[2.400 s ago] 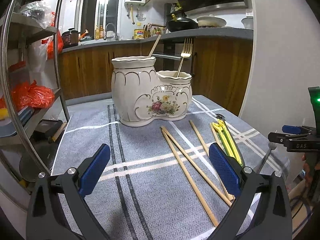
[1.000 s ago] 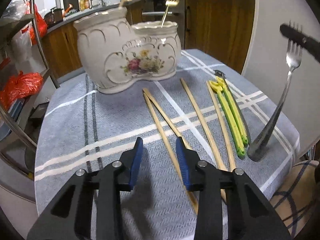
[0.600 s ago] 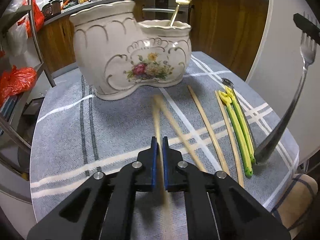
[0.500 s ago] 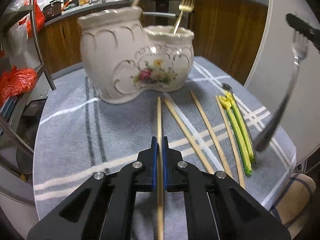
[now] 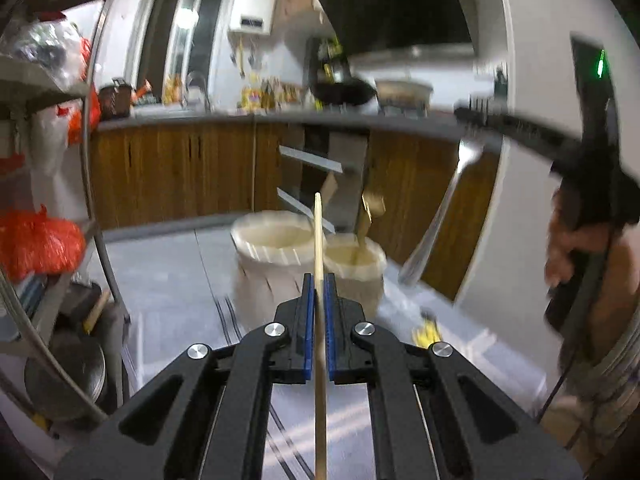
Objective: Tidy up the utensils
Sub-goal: 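Carry both utensils over the holder and open both tools to drop them in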
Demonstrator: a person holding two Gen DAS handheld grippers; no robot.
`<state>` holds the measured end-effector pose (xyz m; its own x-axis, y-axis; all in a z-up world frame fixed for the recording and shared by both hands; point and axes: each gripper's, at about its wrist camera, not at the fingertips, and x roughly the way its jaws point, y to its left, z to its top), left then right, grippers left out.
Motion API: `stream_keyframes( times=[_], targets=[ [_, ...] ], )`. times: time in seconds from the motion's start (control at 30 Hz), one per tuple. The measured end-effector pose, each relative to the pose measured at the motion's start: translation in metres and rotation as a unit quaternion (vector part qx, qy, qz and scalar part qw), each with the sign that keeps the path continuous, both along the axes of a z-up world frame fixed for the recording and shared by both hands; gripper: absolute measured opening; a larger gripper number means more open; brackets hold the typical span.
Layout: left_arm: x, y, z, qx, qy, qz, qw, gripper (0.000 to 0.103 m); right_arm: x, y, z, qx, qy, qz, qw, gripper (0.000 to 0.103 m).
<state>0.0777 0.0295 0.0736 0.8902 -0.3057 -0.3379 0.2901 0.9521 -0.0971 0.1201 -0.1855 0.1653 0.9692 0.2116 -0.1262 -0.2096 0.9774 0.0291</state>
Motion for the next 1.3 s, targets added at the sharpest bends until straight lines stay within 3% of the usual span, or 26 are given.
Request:
stream_keyframes(
  times=[0.17, 0.23, 0.43, 0.53, 0.7, 0.97, 1.1, 1.3],
  targets=[
    [0.033, 0.013, 0.034, -0.015, -0.041, 0.021, 0.9988, 0.005, 0.018, 0.0, 0.007, -0.002, -0.029, -0.032, 0.999, 0.004],
    [0.056, 0.016, 0.045, -0.04, -0.053, 0.01, 0.9978, 0.005, 0.028, -0.002, 0.005, 0.007, -0.026, -0.032, 0.999, 0.004],
    [0.118, 0.008, 0.05, -0.072, -0.061, 0.02, 0.9953, 0.005, 0.045, -0.003, -0.017, 0.009, -0.006, -0.023, 1.0, 0.004],
    [0.14, -0.002, 0.046, -0.067, -0.078, 0.04, 0.9939, 0.005, 0.053, -0.004, -0.024, 0.015, 0.006, -0.018, 1.0, 0.004],
    [0.16, -0.019, 0.032, -0.027, -0.095, 0.066, 0.9929, 0.005, 0.058, 0.001, -0.036, -0.005, 0.01, -0.016, 1.0, 0.004],
    [0.13, -0.014, 0.01, -0.015, -0.089, 0.07, 0.9935, 0.005, 0.07, 0.024, -0.057, -0.043, 0.034, 0.02, 0.998, 0.004],
    [0.109, -0.009, 0.0, 0.003, -0.049, 0.072, 0.9962, 0.005, 0.071, 0.032, -0.062, -0.049, 0.041, 0.05, 0.997, 0.004],
    [0.095, 0.003, -0.013, -0.01, -0.015, 0.077, 0.9969, 0.005, 0.08, 0.045, -0.073, -0.053, 0.053, 0.08, 0.994, 0.004]
  ],
)
